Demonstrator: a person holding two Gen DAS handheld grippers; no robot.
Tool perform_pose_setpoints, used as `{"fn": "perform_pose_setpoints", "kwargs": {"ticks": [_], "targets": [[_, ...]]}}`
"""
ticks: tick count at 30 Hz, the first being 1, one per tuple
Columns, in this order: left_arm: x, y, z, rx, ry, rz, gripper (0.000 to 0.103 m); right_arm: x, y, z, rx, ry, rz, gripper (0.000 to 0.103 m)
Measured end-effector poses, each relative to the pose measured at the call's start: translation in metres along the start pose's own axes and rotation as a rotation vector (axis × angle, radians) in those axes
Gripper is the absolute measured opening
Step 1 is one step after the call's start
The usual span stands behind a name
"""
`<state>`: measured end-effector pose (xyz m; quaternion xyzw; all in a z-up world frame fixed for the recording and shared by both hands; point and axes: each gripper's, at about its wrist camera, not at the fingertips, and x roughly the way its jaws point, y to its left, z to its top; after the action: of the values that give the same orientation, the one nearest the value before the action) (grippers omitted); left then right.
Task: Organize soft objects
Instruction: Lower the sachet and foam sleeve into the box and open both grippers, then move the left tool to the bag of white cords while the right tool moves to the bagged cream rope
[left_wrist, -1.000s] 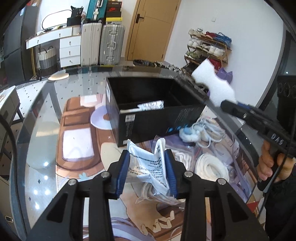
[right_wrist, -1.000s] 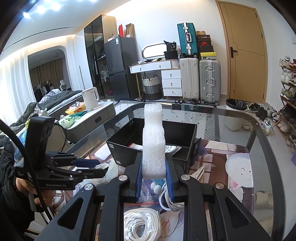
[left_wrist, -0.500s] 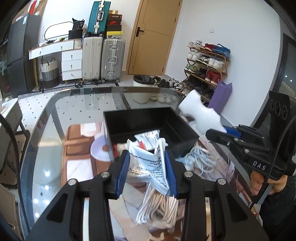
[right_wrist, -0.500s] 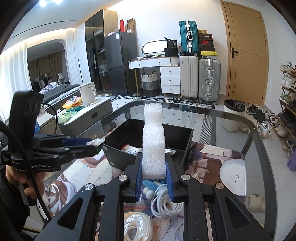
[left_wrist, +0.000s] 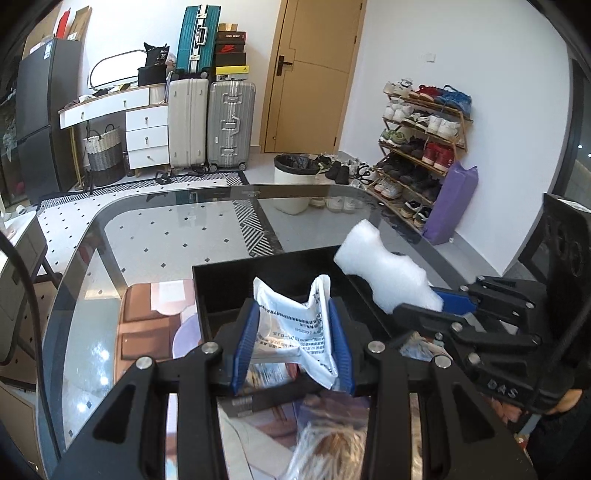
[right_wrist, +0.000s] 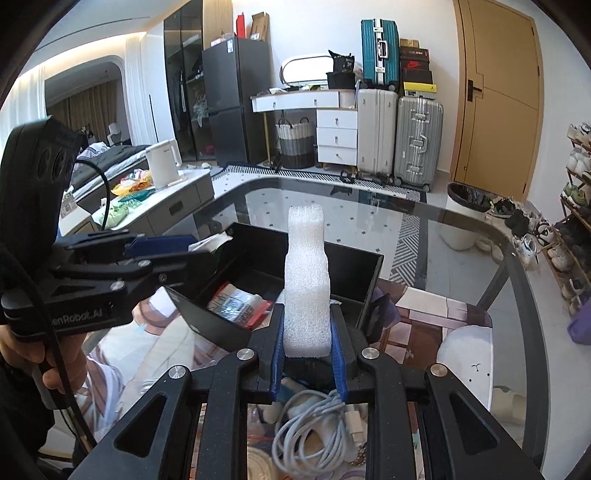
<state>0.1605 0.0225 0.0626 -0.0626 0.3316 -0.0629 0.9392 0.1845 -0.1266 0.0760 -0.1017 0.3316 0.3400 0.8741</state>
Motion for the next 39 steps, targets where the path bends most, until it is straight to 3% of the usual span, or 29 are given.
{"fn": "perform_pose_setpoints", "kwargs": {"ticks": [9,13,17,19,22,23,24,27,32,39], "targets": [[0.029,-0.002,0.003,0.020,0.039,0.036,0.037,0.019,-0.004,0.006,-0.007,0.018,-0.009,0.022],[0.034,0.001,0.001,0.000,0.058,0.018,0.040,0.021,-0.003,0.007,-0.016,0.017,-0.020,0.022],[0.028,-0.001,-0.003,0.003,0.054,0.024,0.048,0.011,0.001,0.003,-0.032,-0.009,-0.034,0.044],[0.021,-0.003,-0.006,0.008,0.050,0.033,0.059,0.002,0.000,0.000,-0.032,-0.016,-0.040,0.053],[0.013,-0.004,-0.008,0.010,0.042,0.040,0.067,-0.016,-0.003,-0.007,-0.018,-0.042,-0.035,0.077],[0.010,-0.004,-0.010,0.005,0.041,0.041,0.077,-0.022,-0.004,-0.009,-0.007,-0.053,-0.034,0.089],[0.006,-0.002,-0.013,-0.001,0.032,0.047,0.088,-0.030,-0.005,-0.014,0.009,-0.070,-0.032,0.093],[-0.005,-0.003,-0.020,-0.001,0.002,0.058,0.097,-0.041,-0.011,-0.023,0.056,-0.072,-0.055,0.101],[-0.014,-0.005,-0.036,0.019,-0.001,0.105,0.103,-0.052,-0.021,-0.041,0.116,-0.057,-0.082,0.102],[-0.025,-0.007,-0.056,0.015,-0.009,0.091,0.103,-0.057,-0.017,-0.059,0.133,-0.056,-0.055,0.102]]}}
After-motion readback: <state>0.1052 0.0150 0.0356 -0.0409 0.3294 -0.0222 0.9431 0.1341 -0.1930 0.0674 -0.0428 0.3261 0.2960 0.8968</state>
